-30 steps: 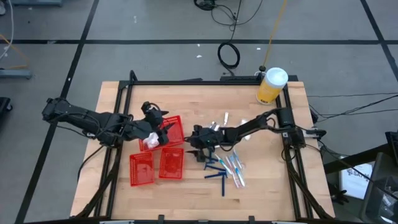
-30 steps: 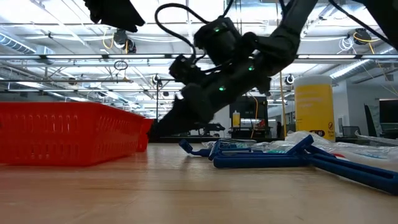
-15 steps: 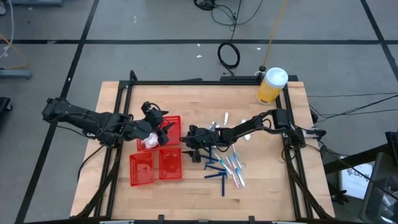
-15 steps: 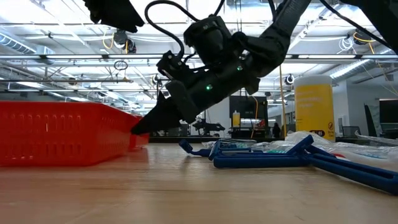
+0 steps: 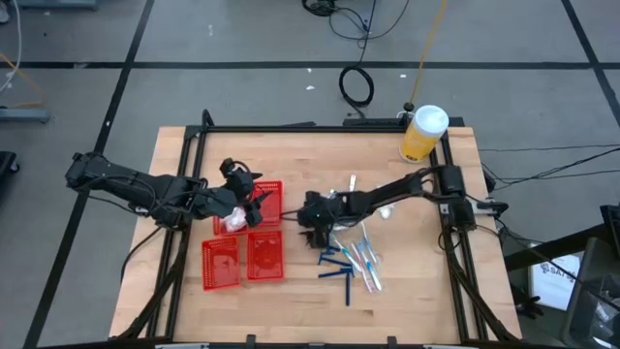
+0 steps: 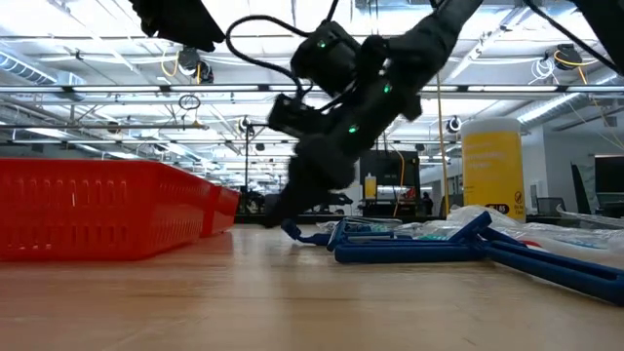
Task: Pick & Place Travel size toiletries
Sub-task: Put the transparent cotton pack into the top left red basket
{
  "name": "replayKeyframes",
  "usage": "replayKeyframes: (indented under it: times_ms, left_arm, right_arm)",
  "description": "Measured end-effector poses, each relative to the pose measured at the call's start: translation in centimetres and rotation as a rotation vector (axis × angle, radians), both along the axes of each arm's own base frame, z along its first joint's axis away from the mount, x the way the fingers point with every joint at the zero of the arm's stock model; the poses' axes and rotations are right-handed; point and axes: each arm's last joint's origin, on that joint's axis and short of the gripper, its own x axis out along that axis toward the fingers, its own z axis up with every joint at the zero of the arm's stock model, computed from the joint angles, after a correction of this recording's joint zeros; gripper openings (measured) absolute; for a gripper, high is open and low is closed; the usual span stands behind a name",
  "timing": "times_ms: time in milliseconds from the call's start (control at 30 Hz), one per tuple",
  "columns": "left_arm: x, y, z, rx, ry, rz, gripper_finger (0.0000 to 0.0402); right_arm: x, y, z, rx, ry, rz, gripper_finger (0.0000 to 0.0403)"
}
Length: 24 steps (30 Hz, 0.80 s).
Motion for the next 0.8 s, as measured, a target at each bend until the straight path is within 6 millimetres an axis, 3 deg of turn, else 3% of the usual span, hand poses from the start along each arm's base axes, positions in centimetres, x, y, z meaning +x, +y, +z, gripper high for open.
replayKeyframes:
  times_ms: [167,300,600,800]
  left_arm:
    - [0.0,0.0,0.0,0.003,0.002,-0.001,0.0246]
    - [0.3,0.0,-0.2,0.006,0.011,0.001,0.0246]
    - [0.5,0.7,-0.1,0.005,-0.004,0.034,0.0246]
    - [0.6,1.7,-0.1,0.013,0.002,0.072,0.0246]
  right_arm:
    - [-3.5,-0.9,2.5,-0.111,0.223,-0.139,0.0256]
    - [-7.5,-1.8,2.8,-0.196,0.339,-0.288,0.0256]
    - [-17.5,-3.1,3.0,-0.038,0.294,-0.609,0.0256]
    - [-22.2,-2.6,1.5,0.067,0.197,-0.721,0.0254]
